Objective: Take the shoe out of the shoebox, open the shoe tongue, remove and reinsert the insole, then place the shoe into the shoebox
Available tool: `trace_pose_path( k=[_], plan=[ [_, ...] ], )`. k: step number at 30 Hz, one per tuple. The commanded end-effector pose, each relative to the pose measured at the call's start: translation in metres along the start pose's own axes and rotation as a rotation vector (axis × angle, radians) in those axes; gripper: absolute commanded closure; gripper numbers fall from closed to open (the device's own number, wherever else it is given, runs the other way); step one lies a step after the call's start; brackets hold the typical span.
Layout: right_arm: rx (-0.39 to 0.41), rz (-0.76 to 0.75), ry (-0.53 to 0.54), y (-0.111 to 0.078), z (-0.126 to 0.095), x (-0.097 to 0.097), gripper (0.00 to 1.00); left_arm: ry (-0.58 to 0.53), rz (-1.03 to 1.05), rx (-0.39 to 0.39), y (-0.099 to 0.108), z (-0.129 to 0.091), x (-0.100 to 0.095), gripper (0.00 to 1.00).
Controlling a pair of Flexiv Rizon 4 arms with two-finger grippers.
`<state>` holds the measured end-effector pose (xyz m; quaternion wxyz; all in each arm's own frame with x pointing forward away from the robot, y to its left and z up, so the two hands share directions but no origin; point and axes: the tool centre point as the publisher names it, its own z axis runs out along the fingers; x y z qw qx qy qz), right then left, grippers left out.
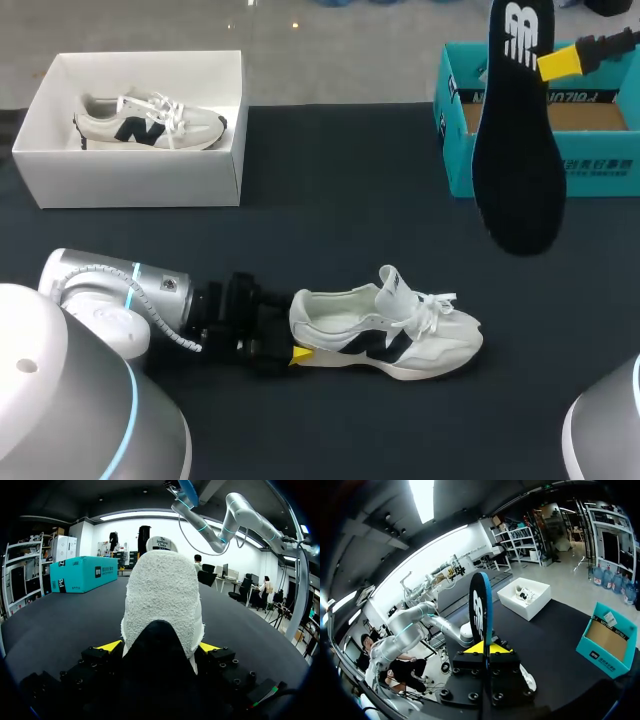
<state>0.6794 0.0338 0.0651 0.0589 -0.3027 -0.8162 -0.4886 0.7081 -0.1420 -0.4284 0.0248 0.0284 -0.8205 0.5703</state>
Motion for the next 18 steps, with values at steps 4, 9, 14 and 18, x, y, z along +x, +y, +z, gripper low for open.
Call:
trace_pose_path(
  k=[4,9,14,18],
  plan=[
    [0.015,0.004,0.0,0.011,-0.002,0.018,1.0,-0.001,0.0,-0.002,0.002,-0.001,0.001,1.0],
    [0.041,0.021,0.022,0.003,0.004,0.028,1.0,-0.001,0.0,-0.002,0.002,-0.001,0.001,1.0],
    [0.085,0.055,0.056,-0.013,0.011,0.039,1.0,-0.001,0.0,-0.002,0.002,-0.001,0.001,1.0],
    [0.09,0.09,0.053,-0.022,0.012,0.041,1.0,-0.001,0.0,-0.002,0.002,-0.001,0.001,1.0]
  ],
)
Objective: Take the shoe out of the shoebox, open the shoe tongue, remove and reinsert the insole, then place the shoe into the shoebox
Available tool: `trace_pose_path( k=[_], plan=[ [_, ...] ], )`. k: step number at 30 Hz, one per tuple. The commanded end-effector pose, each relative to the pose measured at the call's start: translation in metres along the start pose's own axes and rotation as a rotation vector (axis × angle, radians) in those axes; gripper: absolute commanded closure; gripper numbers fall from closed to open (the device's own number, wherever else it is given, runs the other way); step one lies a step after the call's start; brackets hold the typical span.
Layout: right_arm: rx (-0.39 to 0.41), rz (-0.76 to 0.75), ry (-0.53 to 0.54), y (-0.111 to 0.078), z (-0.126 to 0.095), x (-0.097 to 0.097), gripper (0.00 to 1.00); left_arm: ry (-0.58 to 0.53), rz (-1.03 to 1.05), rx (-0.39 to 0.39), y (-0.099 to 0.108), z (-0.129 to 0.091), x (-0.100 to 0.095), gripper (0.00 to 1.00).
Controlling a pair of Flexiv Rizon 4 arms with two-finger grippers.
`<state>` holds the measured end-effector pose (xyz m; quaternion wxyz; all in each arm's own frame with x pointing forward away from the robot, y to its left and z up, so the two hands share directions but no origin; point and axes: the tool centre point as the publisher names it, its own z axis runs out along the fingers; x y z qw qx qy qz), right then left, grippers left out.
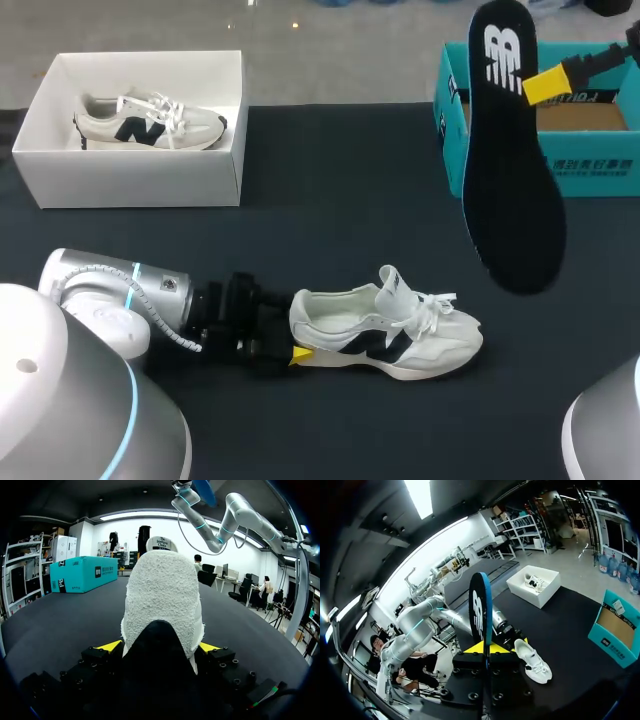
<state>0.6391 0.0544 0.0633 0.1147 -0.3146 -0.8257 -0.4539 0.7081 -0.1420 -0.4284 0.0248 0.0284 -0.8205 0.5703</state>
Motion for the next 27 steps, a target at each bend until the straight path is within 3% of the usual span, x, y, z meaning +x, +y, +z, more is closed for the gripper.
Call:
trace_pose_path(
  k=[1,14,27],
  plan=[
    [-0.013,0.026,-0.002,-0.006,0.002,-0.001,1.0,-0.001,0.0,-0.002,0.002,-0.001,0.001,1.0],
    [-0.036,0.047,-0.09,-0.009,0.016,0.015,1.0,-0.001,0.0,-0.002,0.002,-0.001,0.001,1.0],
    [-0.023,0.062,-0.041,-0.013,0.033,0.029,1.0,-0.001,0.0,-0.002,0.002,-0.001,0.001,1.0]
  ],
)
